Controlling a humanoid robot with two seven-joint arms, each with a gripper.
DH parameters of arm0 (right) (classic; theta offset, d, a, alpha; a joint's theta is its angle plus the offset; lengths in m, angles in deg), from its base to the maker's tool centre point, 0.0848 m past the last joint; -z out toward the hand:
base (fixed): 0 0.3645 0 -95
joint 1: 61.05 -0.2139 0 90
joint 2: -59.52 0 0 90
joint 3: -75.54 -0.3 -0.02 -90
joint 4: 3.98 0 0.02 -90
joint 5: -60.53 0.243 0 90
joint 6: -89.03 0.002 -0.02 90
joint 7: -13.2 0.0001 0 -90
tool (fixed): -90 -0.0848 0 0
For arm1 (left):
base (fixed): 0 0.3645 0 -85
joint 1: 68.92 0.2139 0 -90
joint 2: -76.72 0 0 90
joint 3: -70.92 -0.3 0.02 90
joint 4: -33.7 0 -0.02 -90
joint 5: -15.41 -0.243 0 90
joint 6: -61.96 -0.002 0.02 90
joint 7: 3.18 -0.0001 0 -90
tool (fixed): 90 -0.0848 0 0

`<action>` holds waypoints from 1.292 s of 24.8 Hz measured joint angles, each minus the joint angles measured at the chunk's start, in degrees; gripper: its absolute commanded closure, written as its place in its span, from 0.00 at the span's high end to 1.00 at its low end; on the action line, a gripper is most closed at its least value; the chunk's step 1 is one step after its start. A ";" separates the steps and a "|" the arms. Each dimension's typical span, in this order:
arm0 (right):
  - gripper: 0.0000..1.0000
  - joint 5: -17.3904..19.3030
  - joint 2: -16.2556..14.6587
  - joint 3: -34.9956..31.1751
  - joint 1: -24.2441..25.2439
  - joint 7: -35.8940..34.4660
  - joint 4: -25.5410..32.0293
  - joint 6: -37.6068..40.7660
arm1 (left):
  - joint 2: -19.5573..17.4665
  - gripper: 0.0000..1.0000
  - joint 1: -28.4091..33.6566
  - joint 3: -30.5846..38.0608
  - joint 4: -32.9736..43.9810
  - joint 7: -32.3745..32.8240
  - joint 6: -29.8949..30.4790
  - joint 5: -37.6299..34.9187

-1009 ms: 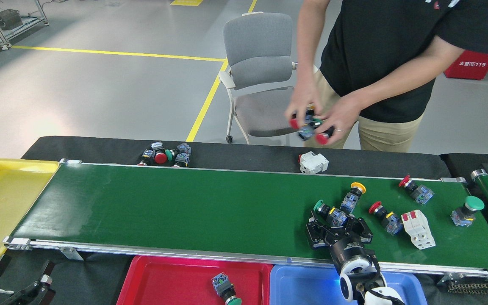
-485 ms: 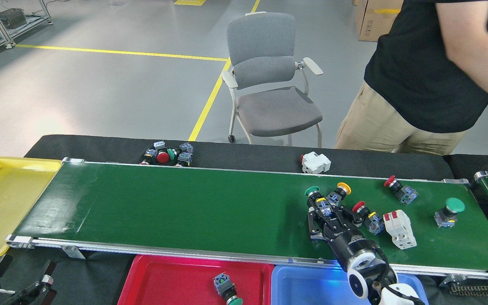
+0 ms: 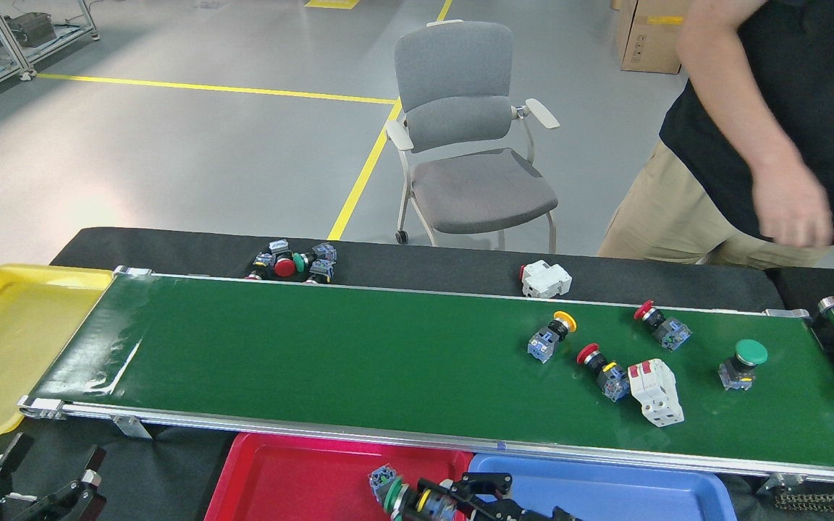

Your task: Pick switch part from conveyor to tray

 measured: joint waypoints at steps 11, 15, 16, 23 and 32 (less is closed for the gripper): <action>1.00 0.25 3.58 -18.06 -2.86 0.37 0.28 -10.25 | 0.00 1.00 -0.61 -1.70 0.69 -0.24 0.00 0.00; 0.98 0.28 3.63 -28.44 -2.42 0.02 0.30 -16.80 | 0.00 1.00 -1.06 -4.26 2.80 -0.12 0.00 0.01; 0.98 0.28 3.63 -29.66 -1.74 -1.09 0.42 -18.53 | -0.01 1.00 -1.51 -5.96 3.96 -0.09 0.00 0.00; 0.98 0.28 3.53 -35.12 10.56 -12.05 5.11 -26.93 | -0.03 1.00 -7.35 -21.24 10.21 2.84 0.16 -0.31; 0.98 0.25 4.63 -35.10 16.40 -18.25 6.80 -27.66 | 9.18 1.00 -17.71 -34.47 5.35 6.72 -0.47 -16.92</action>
